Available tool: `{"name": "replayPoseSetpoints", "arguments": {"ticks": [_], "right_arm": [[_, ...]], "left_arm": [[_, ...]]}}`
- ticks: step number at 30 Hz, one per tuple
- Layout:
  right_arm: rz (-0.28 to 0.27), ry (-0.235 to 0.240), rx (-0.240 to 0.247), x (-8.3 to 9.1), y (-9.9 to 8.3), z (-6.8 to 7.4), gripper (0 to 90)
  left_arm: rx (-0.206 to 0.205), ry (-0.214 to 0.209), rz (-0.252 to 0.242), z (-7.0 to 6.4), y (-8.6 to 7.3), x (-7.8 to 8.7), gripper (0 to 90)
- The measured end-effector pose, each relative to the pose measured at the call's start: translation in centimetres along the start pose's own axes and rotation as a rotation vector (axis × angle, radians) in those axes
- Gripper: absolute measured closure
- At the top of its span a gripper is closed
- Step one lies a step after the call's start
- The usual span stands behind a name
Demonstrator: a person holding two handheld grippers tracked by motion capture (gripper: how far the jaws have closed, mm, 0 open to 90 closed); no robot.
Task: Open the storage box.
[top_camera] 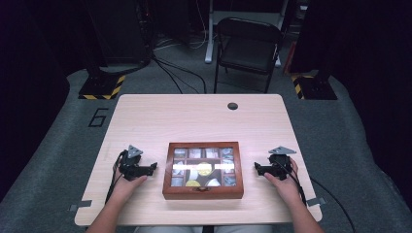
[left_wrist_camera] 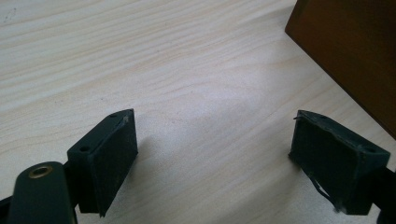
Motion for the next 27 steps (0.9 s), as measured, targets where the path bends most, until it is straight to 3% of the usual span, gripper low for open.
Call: {"name": "replayPoseSetpoints", "arguments": {"ticks": [18, 27], "right_arm": [[-0.003, -0.017, -0.005, -0.01, 0.00, -0.11, 8.8], [-0.008, -0.030, -0.007, 0.08, 0.01, -0.11, 12.3]], "left_arm": [[0.004, -0.003, 0.001, -0.05, 0.02, 0.00, 14.6], [0.016, 0.008, -0.005, 0.00, 0.15, -0.09, 15.5]]}}
Point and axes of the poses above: each handheld gripper's, and its own axes: x roughly backward along the jaws, y roughly out of its top, z roughly to its left, the point moved 10 cm from there along -x, roughly forward along the jaws, and after that the axes turned 8 degrees about y, right-handed, at the moved point
